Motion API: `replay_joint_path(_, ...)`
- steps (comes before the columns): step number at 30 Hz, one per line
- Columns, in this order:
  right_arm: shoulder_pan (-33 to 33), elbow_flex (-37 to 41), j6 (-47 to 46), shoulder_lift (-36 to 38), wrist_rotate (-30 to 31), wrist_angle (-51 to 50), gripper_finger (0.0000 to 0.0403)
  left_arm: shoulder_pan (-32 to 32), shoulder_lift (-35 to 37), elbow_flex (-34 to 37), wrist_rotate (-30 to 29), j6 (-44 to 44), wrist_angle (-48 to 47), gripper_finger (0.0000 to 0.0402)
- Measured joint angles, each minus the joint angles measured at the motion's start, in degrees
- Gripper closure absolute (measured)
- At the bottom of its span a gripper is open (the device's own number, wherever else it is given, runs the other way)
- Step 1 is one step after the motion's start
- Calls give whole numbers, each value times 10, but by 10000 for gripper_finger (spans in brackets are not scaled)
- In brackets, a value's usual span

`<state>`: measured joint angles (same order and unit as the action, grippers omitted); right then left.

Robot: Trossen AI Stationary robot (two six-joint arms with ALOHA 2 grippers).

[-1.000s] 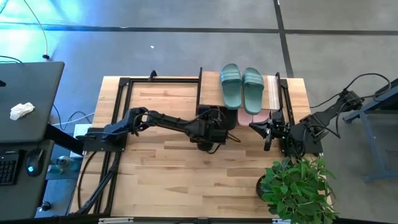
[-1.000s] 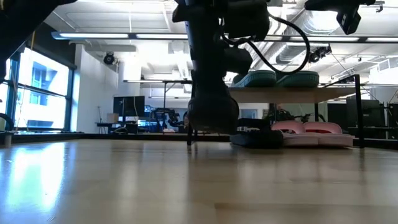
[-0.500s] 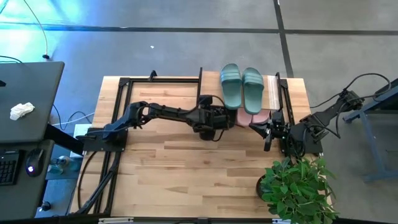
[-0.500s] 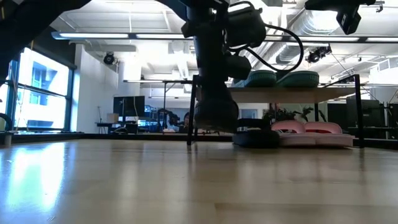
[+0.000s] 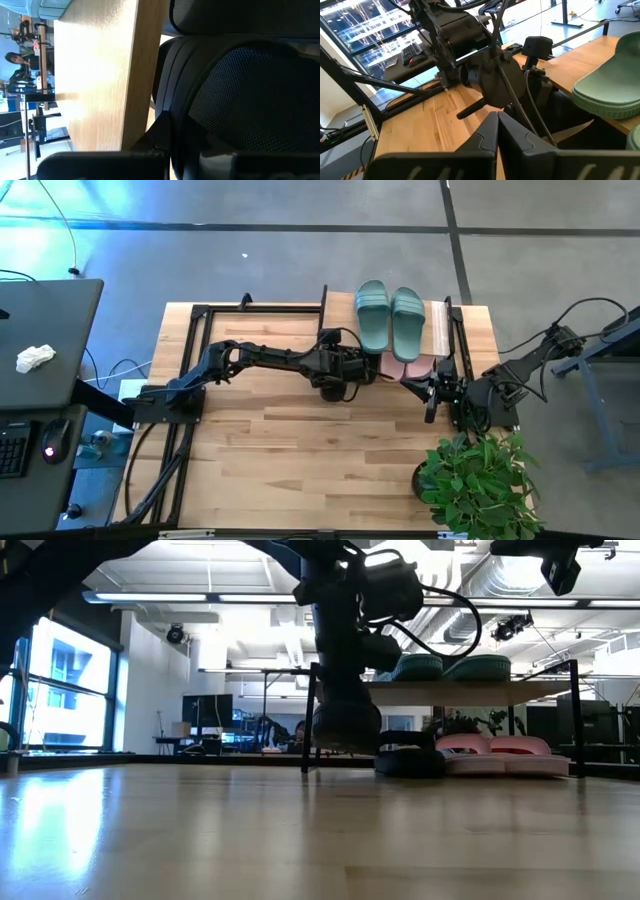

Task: Pick and place slides into the shelf
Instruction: Put the black slides under the shelf

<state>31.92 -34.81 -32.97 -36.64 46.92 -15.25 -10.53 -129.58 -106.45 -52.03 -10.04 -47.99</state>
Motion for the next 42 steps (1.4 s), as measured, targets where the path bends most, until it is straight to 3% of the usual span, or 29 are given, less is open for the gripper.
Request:
replay_joint_path(12,0,0,-2,0,-11,1,402,-7,-28,-1,87,2,12,371)
replay_joint_path(23,0,0,-1,0,-22,1,402,0,-31,-5,102,1,-9,244)
replay_joint_path(31,0,0,0,0,-24,-2,402,21,-30,-95,114,27,-116,159)
replay_joint_path(36,0,0,0,0,-29,-2,402,40,-30,-166,130,31,-217,157)
replay_joint_path(42,0,0,-11,7,-37,-3,402,82,-29,-244,193,3,-379,205)
